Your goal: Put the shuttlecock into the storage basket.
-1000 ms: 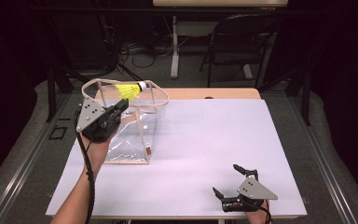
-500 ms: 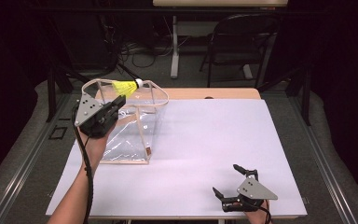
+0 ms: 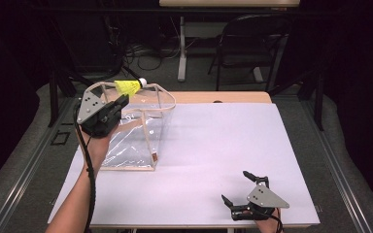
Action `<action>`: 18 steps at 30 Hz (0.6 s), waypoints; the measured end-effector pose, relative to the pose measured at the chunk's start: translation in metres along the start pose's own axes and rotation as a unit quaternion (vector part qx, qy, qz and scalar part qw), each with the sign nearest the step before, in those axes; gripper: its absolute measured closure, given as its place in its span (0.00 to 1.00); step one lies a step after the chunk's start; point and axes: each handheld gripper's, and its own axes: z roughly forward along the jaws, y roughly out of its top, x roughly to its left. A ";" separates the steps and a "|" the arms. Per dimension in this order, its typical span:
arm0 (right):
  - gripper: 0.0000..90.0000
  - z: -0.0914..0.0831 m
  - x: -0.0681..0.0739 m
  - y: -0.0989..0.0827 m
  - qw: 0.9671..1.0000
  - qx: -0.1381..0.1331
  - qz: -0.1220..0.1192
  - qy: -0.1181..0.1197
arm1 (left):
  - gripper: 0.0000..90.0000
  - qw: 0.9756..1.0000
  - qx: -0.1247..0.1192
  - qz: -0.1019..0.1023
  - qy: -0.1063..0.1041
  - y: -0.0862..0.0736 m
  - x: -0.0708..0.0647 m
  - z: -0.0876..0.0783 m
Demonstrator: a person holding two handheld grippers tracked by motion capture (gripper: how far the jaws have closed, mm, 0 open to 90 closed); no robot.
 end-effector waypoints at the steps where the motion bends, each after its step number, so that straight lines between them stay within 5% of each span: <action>1: 0.00 0.000 0.000 0.000 1.000 0.000 0.000 0.000 | 1.00 1.000 -0.001 -0.004 -0.001 0.000 0.001 0.001; 18: 0.00 0.000 0.000 0.000 1.000 0.000 0.000 0.000 | 1.00 1.000 0.020 0.000 0.002 0.008 0.007 0.011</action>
